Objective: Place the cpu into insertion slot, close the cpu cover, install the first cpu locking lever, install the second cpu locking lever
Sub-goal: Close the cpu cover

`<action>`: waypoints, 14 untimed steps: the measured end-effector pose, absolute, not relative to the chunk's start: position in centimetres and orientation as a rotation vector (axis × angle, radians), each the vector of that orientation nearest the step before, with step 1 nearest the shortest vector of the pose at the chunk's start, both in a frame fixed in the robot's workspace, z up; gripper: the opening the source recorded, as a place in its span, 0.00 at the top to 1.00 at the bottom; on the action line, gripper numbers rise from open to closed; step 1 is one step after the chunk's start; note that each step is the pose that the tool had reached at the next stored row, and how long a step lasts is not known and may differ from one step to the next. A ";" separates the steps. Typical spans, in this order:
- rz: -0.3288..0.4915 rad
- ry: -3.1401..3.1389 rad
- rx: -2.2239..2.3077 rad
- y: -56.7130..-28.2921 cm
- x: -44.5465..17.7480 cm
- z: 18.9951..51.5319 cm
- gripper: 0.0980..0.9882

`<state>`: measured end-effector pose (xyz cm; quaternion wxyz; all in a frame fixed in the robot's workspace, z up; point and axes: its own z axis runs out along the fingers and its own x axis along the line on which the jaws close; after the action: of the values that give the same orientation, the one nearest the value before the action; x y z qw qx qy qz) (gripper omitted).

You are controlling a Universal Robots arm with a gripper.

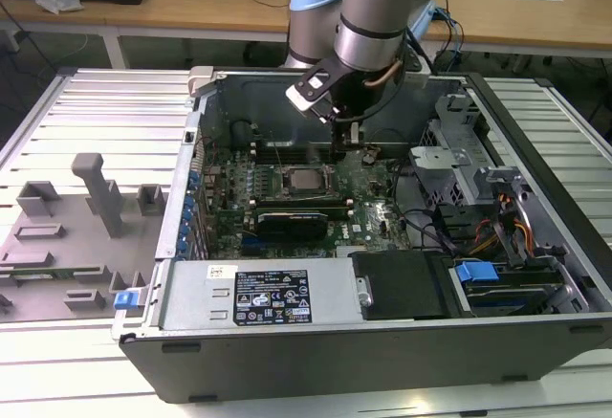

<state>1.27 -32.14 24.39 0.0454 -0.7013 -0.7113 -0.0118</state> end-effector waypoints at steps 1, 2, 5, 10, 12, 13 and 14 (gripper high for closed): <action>-0.037 -2.173 -2.142 -32.1 1.1 24.4 0.99; -0.039 -2.174 -2.143 -32.1 1.0 24.4 0.99; -0.044 -2.176 -2.145 -32.0 0.5 24.4 0.99; -0.108 -2.209 -2.172 -32.0 -0.5 24.3 0.99; -0.115 -2.214 -2.176 -32.1 -2.2 24.2 0.99; -0.115 -2.214 -2.177 -32.3 -2.9 24.0 0.99; -0.115 -2.214 -2.177 -32.4 -3.2 23.7 0.99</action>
<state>-3.21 -32.44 23.72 0.0173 -0.7004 -0.7125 -0.0370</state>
